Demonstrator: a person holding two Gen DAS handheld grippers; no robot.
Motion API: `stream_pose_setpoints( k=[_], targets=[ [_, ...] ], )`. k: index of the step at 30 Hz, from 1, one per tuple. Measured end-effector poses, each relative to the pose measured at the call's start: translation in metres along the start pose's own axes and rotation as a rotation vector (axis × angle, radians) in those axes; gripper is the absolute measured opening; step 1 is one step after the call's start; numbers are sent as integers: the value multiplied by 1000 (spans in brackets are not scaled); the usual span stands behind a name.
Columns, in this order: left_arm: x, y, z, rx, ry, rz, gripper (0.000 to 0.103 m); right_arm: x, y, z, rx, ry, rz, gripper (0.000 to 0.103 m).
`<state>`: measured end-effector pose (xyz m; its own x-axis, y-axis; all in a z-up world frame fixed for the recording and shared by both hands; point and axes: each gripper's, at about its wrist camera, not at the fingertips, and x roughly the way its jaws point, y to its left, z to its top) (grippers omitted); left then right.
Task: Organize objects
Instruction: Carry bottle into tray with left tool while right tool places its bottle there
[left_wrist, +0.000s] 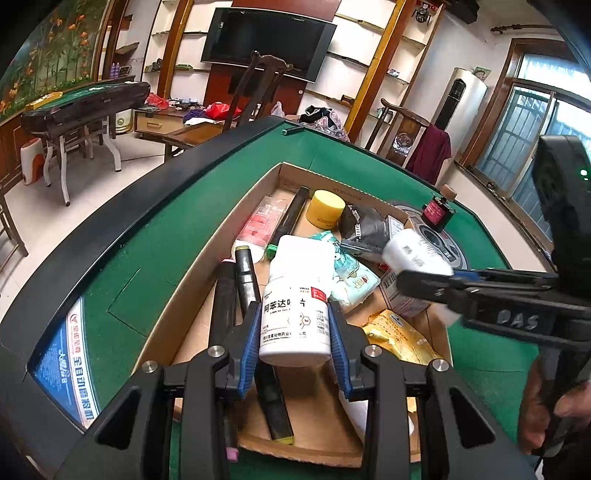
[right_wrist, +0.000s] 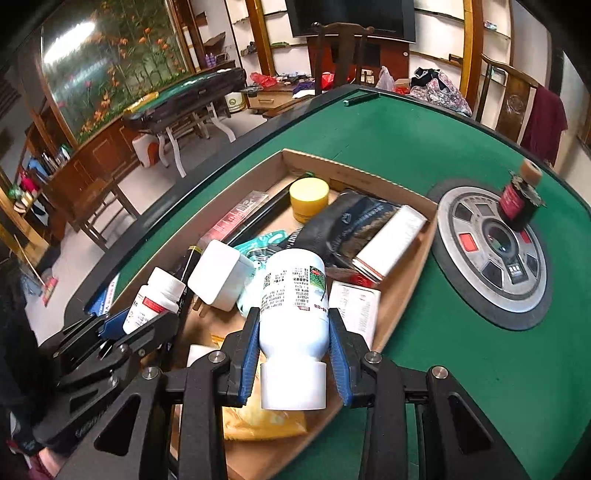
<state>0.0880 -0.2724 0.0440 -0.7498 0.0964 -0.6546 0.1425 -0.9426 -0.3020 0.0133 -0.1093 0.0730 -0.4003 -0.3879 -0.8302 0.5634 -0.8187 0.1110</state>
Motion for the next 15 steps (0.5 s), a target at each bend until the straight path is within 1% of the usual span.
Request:
stream_pose_setpoints(
  k=[5,8,11,15],
  targets=[
    [8,0,3,11,0,-2,34,20,8,4,-18,28,-58,38],
    [9,1,4,6,-4,-10,34,27,9,5,-18,39,-72,38],
    [9,3,4,-10,-6,-10,34,32,12,6,-33,35,-111,38],
    [7,8,4,-47,-19,-8,34,33,14,9,-39,35,-119,38]
  ],
)
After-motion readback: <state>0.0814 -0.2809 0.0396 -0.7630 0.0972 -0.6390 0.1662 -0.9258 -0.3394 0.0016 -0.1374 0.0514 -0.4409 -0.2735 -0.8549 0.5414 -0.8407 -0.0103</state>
